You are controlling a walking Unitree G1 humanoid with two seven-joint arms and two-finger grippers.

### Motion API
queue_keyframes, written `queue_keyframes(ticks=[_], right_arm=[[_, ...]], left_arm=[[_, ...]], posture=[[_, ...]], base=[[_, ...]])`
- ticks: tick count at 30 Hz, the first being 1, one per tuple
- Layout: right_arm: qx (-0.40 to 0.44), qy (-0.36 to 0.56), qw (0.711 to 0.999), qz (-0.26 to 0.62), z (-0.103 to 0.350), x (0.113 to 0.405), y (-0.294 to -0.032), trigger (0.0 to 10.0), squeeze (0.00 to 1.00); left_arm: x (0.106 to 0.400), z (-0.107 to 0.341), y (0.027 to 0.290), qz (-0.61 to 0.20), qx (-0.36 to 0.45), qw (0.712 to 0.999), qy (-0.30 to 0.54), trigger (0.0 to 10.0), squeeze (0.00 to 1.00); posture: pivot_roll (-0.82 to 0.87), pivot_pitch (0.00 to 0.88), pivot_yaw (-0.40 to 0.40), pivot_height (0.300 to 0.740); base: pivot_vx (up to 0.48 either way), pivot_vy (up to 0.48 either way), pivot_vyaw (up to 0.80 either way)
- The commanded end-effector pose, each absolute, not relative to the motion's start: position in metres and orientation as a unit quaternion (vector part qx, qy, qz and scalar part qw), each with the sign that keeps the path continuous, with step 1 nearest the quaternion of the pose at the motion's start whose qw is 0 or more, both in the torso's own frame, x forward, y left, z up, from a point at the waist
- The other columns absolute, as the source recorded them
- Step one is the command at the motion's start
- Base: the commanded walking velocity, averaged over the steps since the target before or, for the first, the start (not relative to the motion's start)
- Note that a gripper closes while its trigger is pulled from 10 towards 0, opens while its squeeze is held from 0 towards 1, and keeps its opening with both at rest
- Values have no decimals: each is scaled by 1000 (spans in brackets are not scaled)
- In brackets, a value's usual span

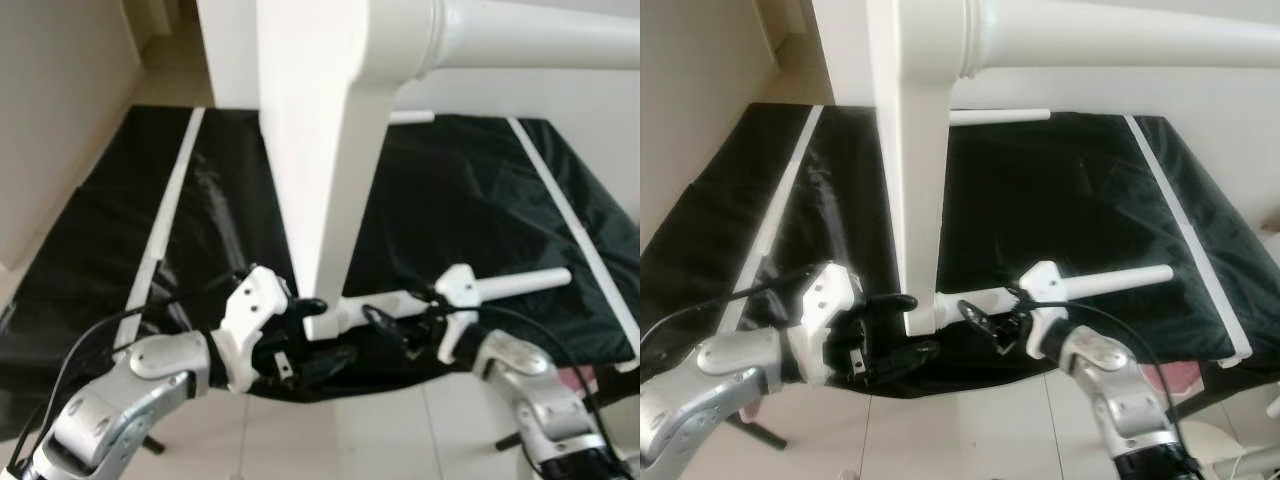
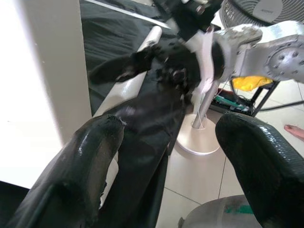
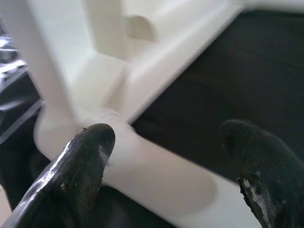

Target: Building children table

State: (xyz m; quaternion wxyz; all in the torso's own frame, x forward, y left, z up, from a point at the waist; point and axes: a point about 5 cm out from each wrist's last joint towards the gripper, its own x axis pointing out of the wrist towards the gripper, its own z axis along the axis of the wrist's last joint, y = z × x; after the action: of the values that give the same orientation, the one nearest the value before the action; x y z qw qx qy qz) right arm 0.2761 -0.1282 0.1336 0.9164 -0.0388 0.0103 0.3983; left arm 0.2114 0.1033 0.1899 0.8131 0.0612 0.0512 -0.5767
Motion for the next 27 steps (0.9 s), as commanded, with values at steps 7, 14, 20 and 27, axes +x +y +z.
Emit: queue_keyframes(ticks=[7, 14, 20, 27], right_arm=[[-34, 13, 884, 466, 136, 284, -87, 10000, 0], [-21, 1, 869, 494, 141, 288, -60, 10000, 0], [-6, -3, 864, 503, 141, 297, -35, 10000, 0], [13, -4, 865, 502, 141, 307, -9, 10000, 0]], left_arm=[[208, 201, 99, -603, 50, 796, 24, 10000, 0], [210, 203, 96, -602, 50, 797, 13, 10000, 0], [211, 205, 93, -601, 46, 798, 5, 10000, 0], [210, 205, 95, -599, 46, 799, 4, 10000, 0]], posture=[[24, 56, -41, 740], [27, 50, -49, 740], [42, 39, -65, 740], [52, 32, -67, 740]], base=[[0, 0, 0], [0, 0, 0], [0, 0, 0], [0, 0, 0]])
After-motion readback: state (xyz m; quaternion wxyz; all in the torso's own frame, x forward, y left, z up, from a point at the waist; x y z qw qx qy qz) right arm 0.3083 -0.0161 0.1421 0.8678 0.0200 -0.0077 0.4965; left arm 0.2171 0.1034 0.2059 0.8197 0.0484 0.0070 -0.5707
